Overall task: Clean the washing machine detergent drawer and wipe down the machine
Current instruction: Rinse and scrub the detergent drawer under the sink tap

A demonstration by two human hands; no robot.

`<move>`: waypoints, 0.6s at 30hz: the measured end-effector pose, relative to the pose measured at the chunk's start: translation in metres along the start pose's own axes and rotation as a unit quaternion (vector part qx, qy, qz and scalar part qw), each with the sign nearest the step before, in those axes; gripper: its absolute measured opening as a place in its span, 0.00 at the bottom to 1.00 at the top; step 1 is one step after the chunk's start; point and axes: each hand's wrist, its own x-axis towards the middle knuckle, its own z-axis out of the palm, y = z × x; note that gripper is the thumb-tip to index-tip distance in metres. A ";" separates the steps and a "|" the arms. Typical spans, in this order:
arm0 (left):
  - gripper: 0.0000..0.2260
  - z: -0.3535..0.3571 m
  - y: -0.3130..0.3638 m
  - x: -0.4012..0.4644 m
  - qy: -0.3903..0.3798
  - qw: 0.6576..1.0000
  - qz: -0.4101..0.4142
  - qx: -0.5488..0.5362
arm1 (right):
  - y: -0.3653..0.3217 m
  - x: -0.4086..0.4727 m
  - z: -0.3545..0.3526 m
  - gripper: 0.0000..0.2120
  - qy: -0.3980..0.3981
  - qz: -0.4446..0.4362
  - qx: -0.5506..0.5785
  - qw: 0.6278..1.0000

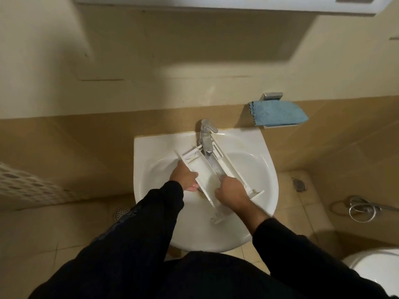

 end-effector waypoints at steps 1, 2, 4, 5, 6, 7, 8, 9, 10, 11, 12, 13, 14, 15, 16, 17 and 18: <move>0.22 -0.001 0.001 0.000 -0.007 1.000 0.001 0.003 | -0.003 0.001 -0.003 0.17 0.000 0.017 -0.005 1.000; 0.23 -0.002 0.001 0.001 -0.010 1.000 0.004 0.008 | -0.009 0.004 -0.005 0.19 0.006 0.022 0.006 1.000; 0.26 -0.005 0.002 0.003 -0.009 1.000 0.019 0.011 | -0.025 0.009 -0.007 0.22 0.024 0.003 0.066 0.998; 0.27 -0.006 0.002 0.004 -0.006 1.000 0.028 0.008 | -0.033 0.010 -0.007 0.23 0.031 -0.017 0.099 0.994; 0.29 -0.007 0.002 0.005 0.002 0.999 0.038 0.004 | -0.039 0.009 -0.007 0.24 0.039 -0.039 0.125 0.991; 0.31 -0.009 0.002 0.006 0.011 0.999 0.048 0.002 | -0.042 0.007 -0.005 0.25 0.048 -0.054 0.143 0.987; 0.34 -0.011 0.003 0.007 0.017 0.998 0.054 -0.001 | -0.041 0.004 -0.001 0.26 0.056 -0.063 0.156 0.984; 0.36 -0.014 0.004 0.007 0.015 0.998 0.056 -0.007 | -0.036 0.002 0.004 0.26 0.062 -0.062 0.161 0.983; 0.36 -0.015 0.005 0.008 0.010 0.998 0.054 -0.012 | -0.029 -0.001 0.009 0.25 0.064 -0.053 0.153 0.985; 0.37 -0.017 0.006 0.008 0.004 0.999 0.048 -0.015 | -0.023 -0.002 0.013 0.23 0.060 -0.039 0.130 0.989; 0.37 -0.017 0.007 0.008 0.000 0.999 0.041 -0.014 | -0.017 -0.002 0.014 0.21 0.051 -0.023 0.101 0.993; 0.36 -0.017 0.007 0.008 0.001 0.999 0.032 -0.009 | -0.013 0.000 0.013 0.20 0.044 -0.008 0.075 0.996; 0.35 -0.015 0.006 0.008 0.007 1.000 0.024 -0.003 | -0.013 0.003 0.010 0.19 0.042 -0.002 0.058 0.997; 0.33 -0.013 0.007 0.008 0.014 1.000 0.017 0.004 | -0.015 0.007 0.007 0.18 0.044 -0.004 0.048 0.998; 0.31 -0.010 0.008 0.008 0.017 1.000 0.010 0.012 | -0.018 0.010 0.004 0.17 0.050 -0.012 0.040 0.998; 0.31 -0.009 0.008 0.011 0.022 1.000 0.003 0.020 | -0.023 0.012 0.003 0.17 0.058 -0.024 0.031 0.998; 0.30 -0.009 0.007 0.016 0.026 0.999 -0.003 0.027 | -0.026 0.014 0.003 0.17 0.068 -0.034 0.024 0.997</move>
